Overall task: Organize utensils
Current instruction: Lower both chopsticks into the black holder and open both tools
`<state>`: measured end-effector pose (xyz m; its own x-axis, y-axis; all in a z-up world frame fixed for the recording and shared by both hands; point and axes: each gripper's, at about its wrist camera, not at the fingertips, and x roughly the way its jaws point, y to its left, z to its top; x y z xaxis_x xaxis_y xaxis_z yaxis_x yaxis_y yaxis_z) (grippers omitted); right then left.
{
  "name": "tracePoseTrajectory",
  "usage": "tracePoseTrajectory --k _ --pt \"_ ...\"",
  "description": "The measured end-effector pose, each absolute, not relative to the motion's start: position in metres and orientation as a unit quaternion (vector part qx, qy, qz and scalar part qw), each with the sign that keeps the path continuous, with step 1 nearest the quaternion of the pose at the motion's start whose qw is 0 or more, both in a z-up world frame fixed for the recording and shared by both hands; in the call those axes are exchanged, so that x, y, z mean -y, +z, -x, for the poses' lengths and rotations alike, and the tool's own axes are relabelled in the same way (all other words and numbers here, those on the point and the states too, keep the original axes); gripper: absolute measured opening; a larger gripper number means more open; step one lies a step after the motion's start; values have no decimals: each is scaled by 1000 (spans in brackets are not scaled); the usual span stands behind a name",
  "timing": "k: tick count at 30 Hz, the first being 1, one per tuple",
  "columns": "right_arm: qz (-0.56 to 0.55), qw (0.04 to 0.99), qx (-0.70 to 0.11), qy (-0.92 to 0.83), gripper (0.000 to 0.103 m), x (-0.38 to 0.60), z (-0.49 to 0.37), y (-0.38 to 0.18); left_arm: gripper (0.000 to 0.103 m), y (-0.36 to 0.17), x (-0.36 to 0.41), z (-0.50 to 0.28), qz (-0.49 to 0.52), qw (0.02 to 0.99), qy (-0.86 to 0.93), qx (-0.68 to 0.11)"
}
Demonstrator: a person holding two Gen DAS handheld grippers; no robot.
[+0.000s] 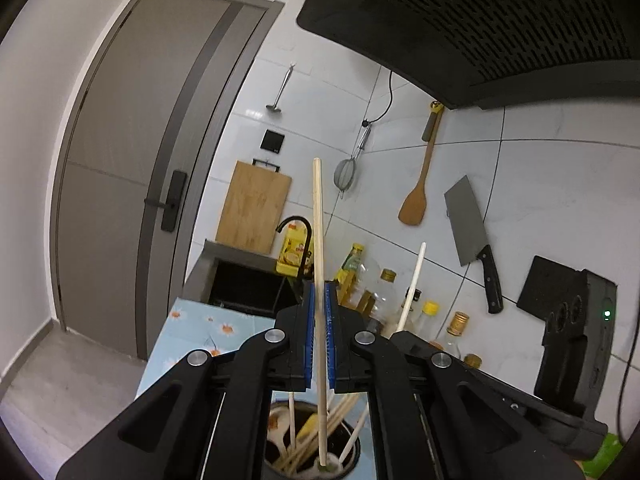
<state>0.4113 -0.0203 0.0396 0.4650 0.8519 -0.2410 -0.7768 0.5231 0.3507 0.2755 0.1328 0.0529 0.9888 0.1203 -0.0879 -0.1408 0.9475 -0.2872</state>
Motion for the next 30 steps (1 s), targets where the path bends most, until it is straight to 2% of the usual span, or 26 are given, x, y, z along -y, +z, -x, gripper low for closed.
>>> tracePoseTrajectory --k 7,22,23,25,30 --pt "-126 845 -171 491 6 20 -427 34 4 41 -130 -297 126 989 62 -42" --pt "-101 847 -203 481 6 7 -430 -8 4 -9 -134 -310 128 985 73 -96" --pt "-102 847 -205 481 7 7 -429 -9 4 -10 -134 -310 131 984 69 -100" --pt "-108 844 -212 481 17 10 -429 -10 4 -12 -133 -310 133 983 64 -112" --pt "-126 842 -223 475 20 21 -431 -9 5 -15 -131 -300 133 982 71 -116"
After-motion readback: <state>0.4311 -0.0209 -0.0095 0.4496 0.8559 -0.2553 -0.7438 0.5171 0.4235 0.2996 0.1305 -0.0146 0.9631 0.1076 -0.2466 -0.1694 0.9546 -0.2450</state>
